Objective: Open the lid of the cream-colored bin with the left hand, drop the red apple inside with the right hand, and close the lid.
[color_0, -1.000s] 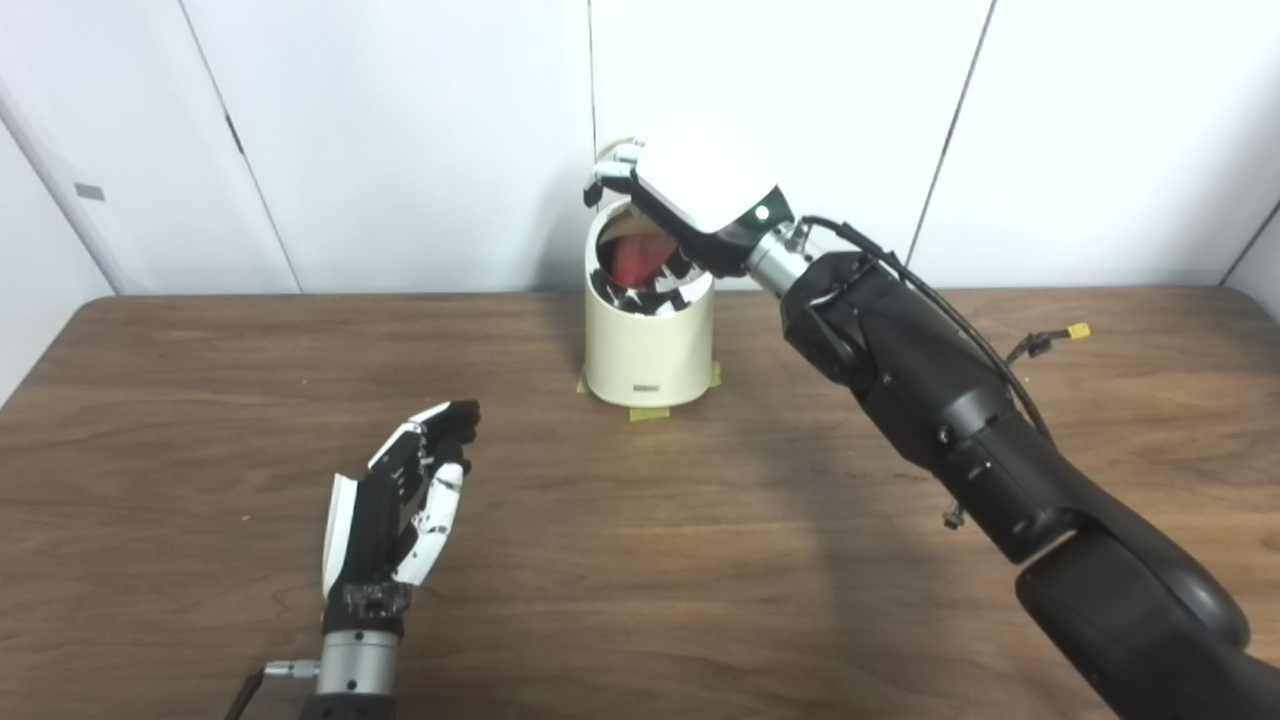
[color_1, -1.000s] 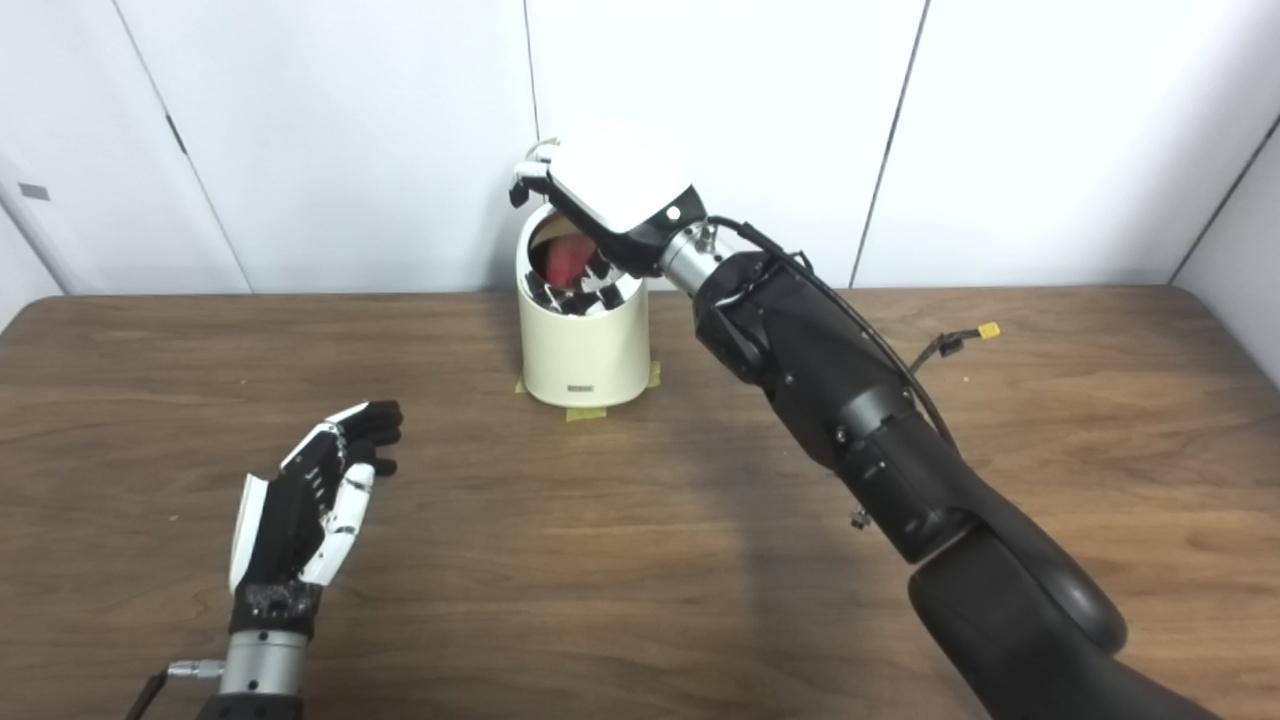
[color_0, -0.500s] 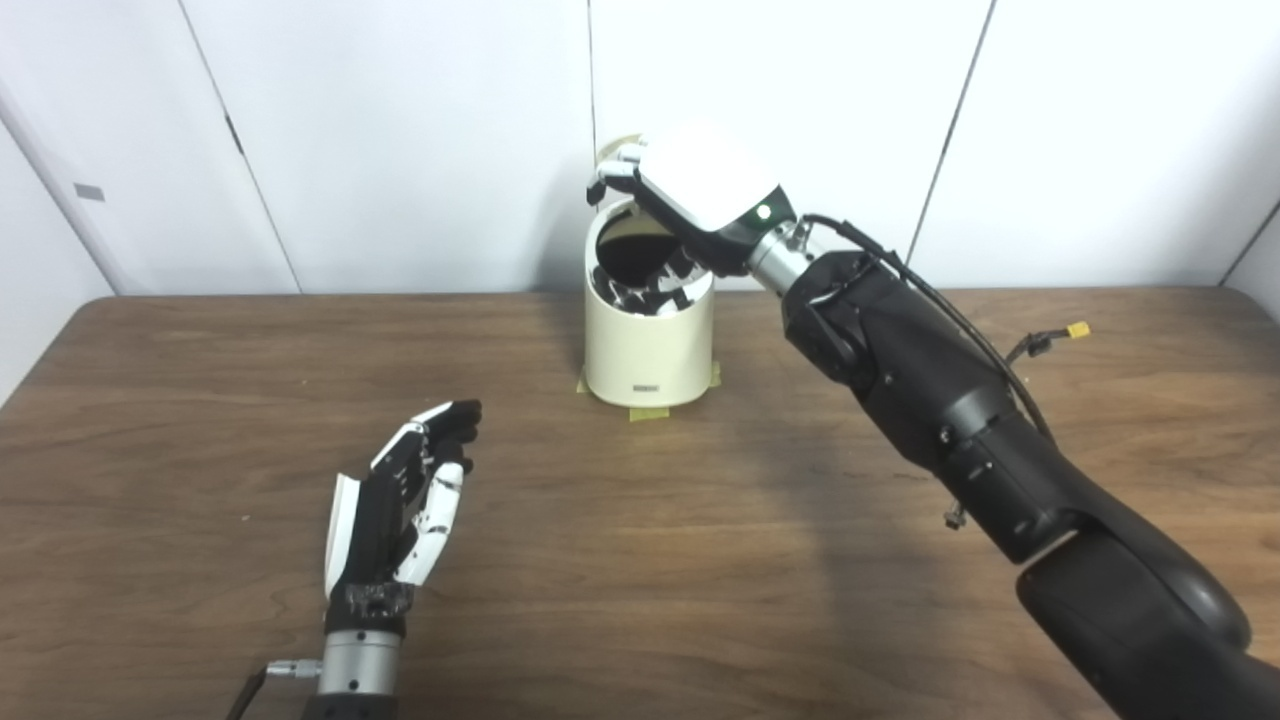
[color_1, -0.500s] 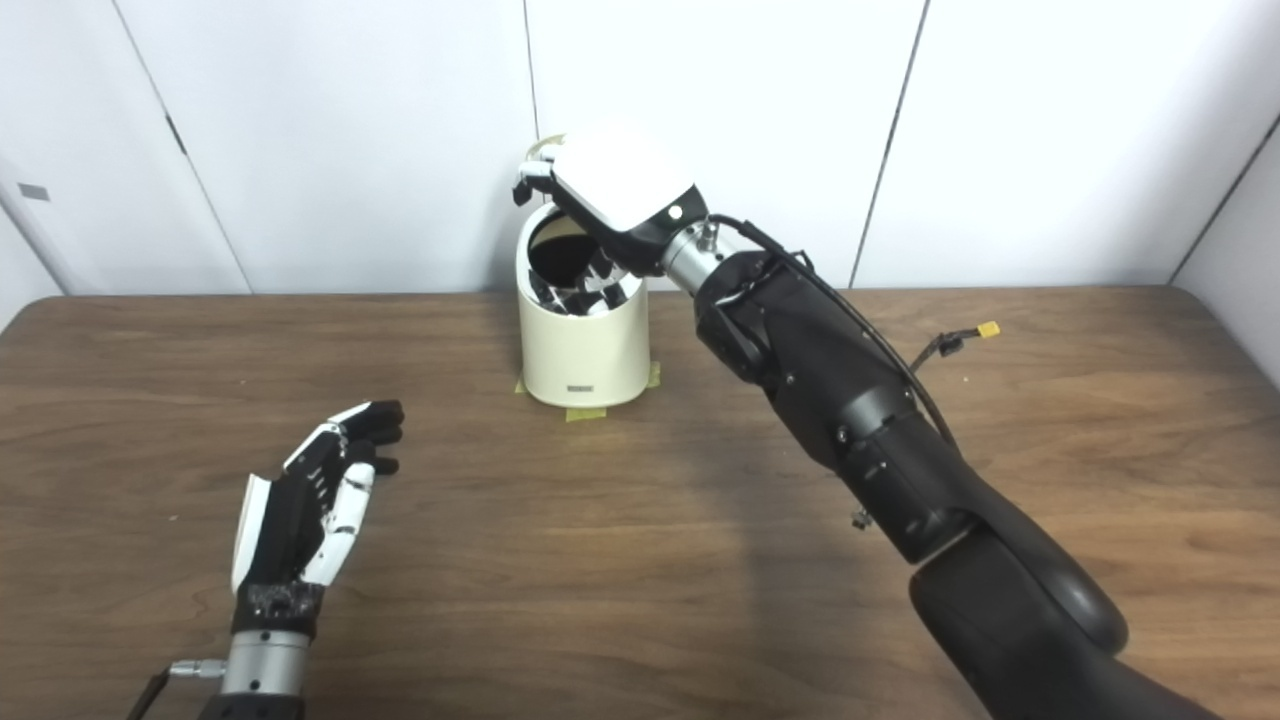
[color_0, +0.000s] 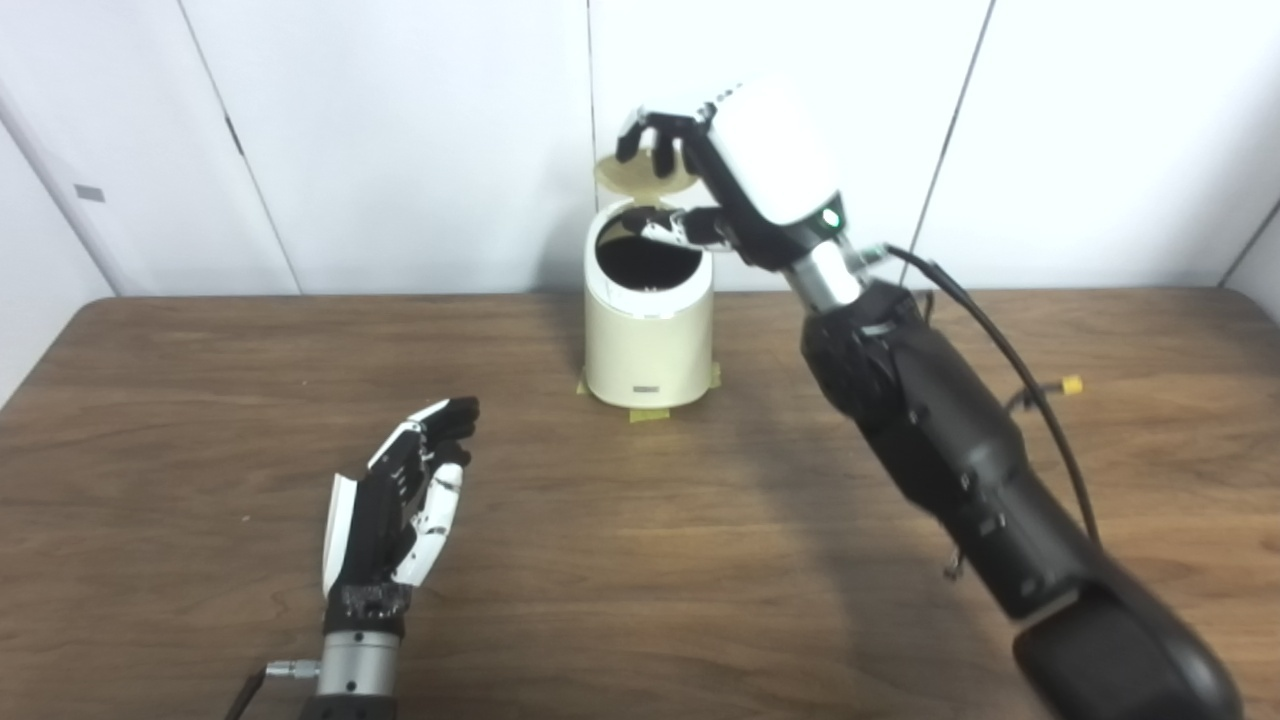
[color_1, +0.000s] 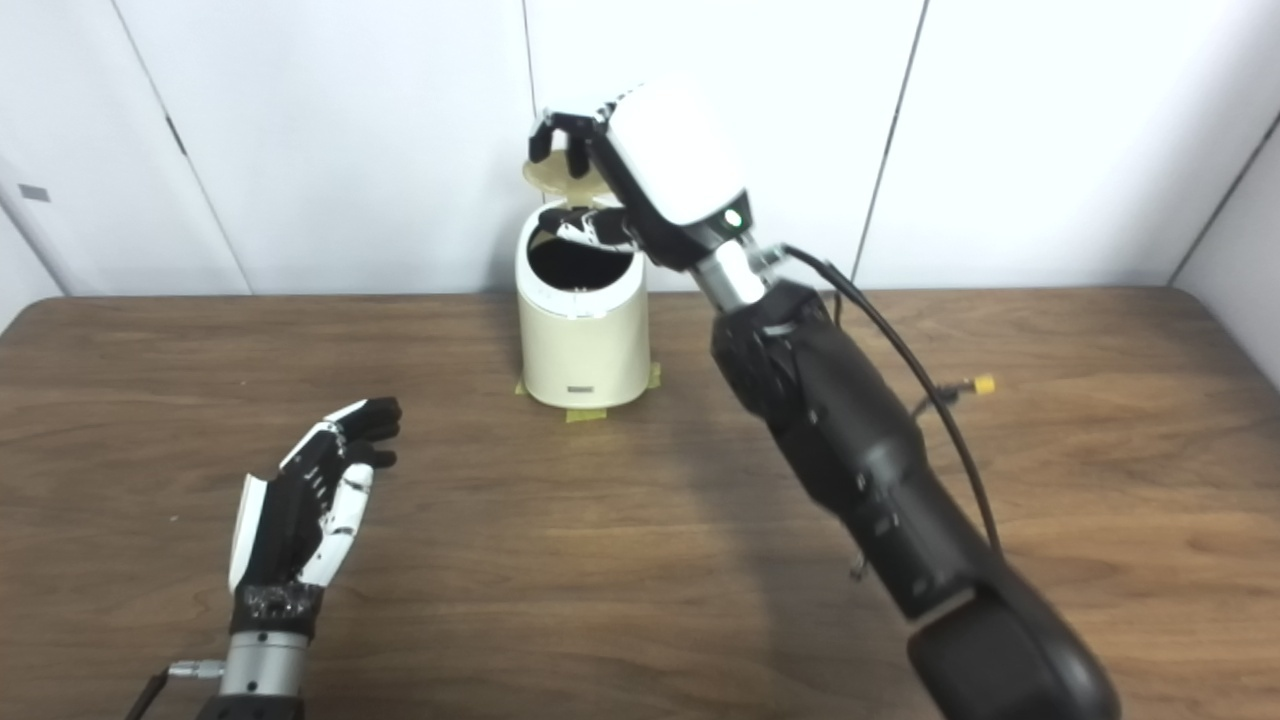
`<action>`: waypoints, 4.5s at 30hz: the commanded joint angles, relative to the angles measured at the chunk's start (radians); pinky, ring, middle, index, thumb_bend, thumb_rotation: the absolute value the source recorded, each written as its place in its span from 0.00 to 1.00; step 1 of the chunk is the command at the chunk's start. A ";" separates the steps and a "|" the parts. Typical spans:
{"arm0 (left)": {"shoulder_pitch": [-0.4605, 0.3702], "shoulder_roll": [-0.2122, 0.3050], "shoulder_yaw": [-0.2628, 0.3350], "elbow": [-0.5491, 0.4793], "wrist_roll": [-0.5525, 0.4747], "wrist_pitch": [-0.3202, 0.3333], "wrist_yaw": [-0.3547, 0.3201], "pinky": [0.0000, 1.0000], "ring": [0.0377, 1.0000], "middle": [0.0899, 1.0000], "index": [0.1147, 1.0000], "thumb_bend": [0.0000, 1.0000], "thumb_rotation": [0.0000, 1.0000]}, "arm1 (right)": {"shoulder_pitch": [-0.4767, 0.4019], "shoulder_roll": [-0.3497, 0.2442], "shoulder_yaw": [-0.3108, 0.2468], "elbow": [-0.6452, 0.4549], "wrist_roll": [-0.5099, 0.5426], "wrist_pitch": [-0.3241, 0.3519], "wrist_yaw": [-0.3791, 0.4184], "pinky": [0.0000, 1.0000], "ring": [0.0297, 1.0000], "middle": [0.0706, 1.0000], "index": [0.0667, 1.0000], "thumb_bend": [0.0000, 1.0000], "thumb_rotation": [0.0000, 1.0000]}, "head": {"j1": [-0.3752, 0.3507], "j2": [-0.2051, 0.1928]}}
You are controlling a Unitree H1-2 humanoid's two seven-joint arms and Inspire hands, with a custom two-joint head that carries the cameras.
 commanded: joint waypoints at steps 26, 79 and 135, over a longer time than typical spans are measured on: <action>0.035 -0.009 0.007 -0.003 0.044 -0.031 -0.020 0.69 0.76 0.75 0.72 0.14 0.57 | 0.680 0.037 -0.257 -0.343 0.603 -0.002 0.346 0.59 0.69 0.71 0.70 0.26 0.49 | 0.009 -0.014; -1.047 0.066 -0.343 0.288 1.034 0.625 -0.512 1.00 0.97 0.86 0.83 1.00 0.91 | 0.661 0.097 -0.264 -0.187 0.584 -0.059 0.325 0.55 0.67 0.69 0.69 0.24 0.29 | 0.009 -0.083; -0.772 0.068 -0.419 0.094 1.098 0.602 -0.622 1.00 0.96 0.86 0.83 1.00 0.92 | 0.690 0.090 -0.265 -0.269 0.584 0.036 0.365 0.55 0.65 0.68 0.68 0.26 0.31 | 0.004 -0.032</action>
